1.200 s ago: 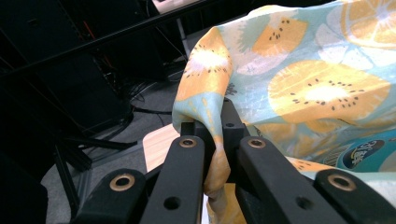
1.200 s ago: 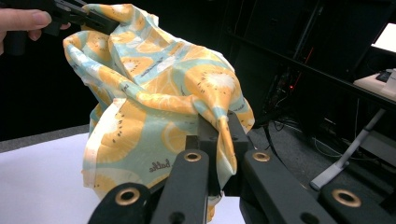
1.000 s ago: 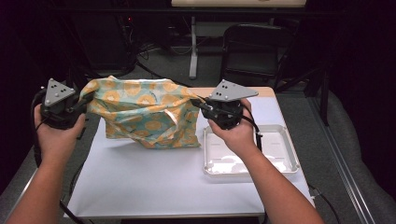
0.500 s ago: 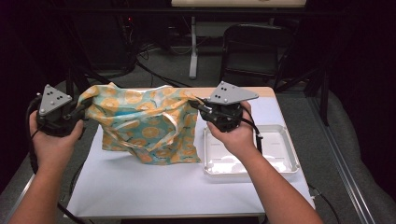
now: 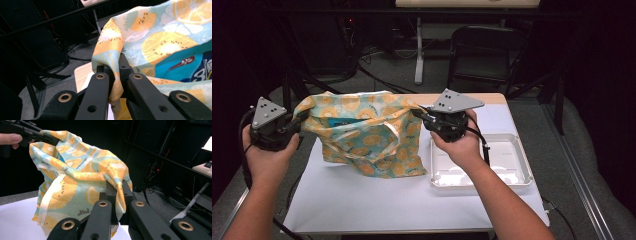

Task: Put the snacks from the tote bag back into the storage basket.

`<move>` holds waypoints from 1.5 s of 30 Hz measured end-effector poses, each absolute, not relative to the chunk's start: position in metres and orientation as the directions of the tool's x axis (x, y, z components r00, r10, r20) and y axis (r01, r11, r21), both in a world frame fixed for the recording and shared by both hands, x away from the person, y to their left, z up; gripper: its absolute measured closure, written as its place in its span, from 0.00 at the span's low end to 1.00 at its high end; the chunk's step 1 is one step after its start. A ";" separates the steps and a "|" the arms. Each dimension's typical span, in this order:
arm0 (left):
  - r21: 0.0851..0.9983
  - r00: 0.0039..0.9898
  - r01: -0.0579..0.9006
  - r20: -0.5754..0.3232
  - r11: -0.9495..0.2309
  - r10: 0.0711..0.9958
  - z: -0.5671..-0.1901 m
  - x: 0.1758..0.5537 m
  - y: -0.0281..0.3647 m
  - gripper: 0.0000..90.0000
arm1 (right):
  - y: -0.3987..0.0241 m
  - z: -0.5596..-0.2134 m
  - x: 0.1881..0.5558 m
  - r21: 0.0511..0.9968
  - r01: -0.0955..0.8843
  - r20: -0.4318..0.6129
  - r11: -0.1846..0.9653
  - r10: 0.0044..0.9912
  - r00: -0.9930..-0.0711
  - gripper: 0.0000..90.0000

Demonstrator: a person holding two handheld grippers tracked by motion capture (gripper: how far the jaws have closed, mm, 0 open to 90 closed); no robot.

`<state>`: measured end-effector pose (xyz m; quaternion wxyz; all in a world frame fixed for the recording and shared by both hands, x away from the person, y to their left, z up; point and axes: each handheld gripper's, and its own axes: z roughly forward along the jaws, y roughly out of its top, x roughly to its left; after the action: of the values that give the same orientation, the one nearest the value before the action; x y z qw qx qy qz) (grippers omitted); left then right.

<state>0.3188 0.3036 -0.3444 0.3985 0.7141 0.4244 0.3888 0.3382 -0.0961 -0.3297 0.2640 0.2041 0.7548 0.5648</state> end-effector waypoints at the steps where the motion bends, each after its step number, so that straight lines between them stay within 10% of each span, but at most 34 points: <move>1: 0.900 0.338 0.298 0.212 -0.318 0.917 -0.345 0.318 0.305 1.00 | -0.096 -0.330 0.338 0.961 0.010 -0.166 0.276 0.606 -0.778 1.00; 45: 0.877 0.362 0.389 0.134 -0.280 0.922 -0.385 0.330 0.300 0.83 | -0.097 -0.381 0.346 0.942 0.118 -0.104 0.314 0.606 -0.789 0.95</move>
<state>0.3300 0.3001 -0.3848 0.3940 0.7251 0.4523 0.3383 0.3457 -0.0970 -0.3811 0.2270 0.2323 0.7782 0.5375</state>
